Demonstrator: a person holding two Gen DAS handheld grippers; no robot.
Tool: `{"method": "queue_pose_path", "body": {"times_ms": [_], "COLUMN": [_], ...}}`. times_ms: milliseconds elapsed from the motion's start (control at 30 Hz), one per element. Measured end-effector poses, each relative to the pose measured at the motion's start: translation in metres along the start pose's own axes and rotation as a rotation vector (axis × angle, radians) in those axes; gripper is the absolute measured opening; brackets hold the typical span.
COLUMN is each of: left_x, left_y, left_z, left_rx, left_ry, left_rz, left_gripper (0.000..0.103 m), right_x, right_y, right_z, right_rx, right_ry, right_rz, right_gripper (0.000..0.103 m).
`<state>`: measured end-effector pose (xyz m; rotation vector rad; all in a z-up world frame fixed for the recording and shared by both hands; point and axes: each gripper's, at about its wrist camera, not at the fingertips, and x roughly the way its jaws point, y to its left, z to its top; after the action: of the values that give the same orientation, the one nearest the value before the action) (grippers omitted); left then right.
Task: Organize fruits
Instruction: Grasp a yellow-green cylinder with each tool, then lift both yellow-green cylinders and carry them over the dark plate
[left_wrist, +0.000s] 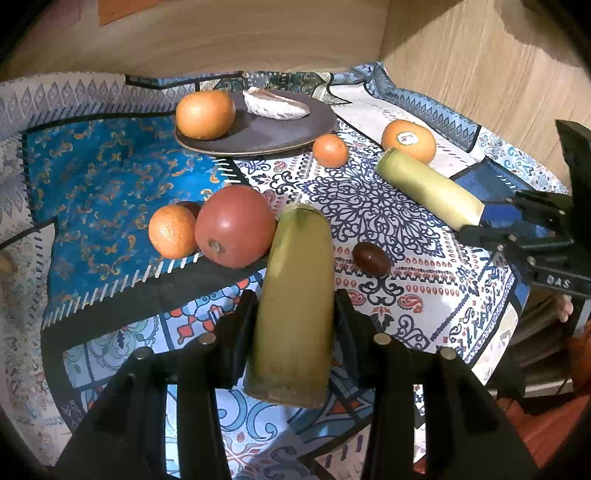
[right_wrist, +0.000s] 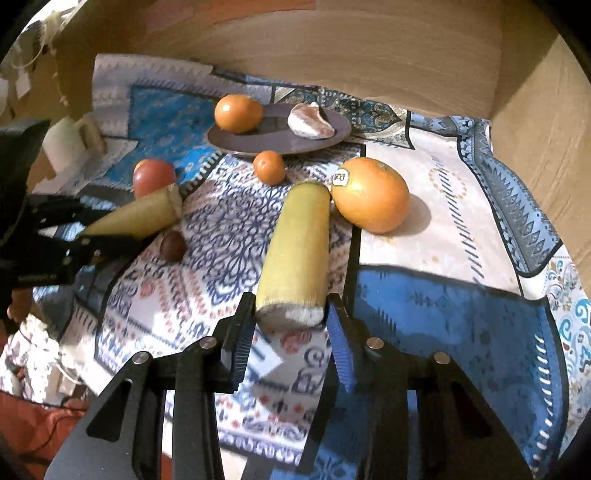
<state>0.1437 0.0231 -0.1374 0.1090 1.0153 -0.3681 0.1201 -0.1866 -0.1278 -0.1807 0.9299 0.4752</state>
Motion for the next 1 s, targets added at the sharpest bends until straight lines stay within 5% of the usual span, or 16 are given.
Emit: {"method": "queue_pose_path", "body": {"times_ms": [600, 1000], "left_x": [0.025, -0.017], "left_y": [0.011, 0.019], "left_z": [0.032, 0.058], "left_rx": [-0.027, -0.066], "left_ry": [0.013, -0.133], "left_rz": [-0.038, 0.003], "left_gripper": [0.039, 0.038], "right_x": [0.047, 0.026], "right_y": [-0.01, -0.005], "right_z": [0.042, 0.059], "right_rx": [0.028, 0.025], "right_ry": [0.027, -0.102], "right_rz": [0.045, 0.065], "right_gripper": [0.042, 0.034]}}
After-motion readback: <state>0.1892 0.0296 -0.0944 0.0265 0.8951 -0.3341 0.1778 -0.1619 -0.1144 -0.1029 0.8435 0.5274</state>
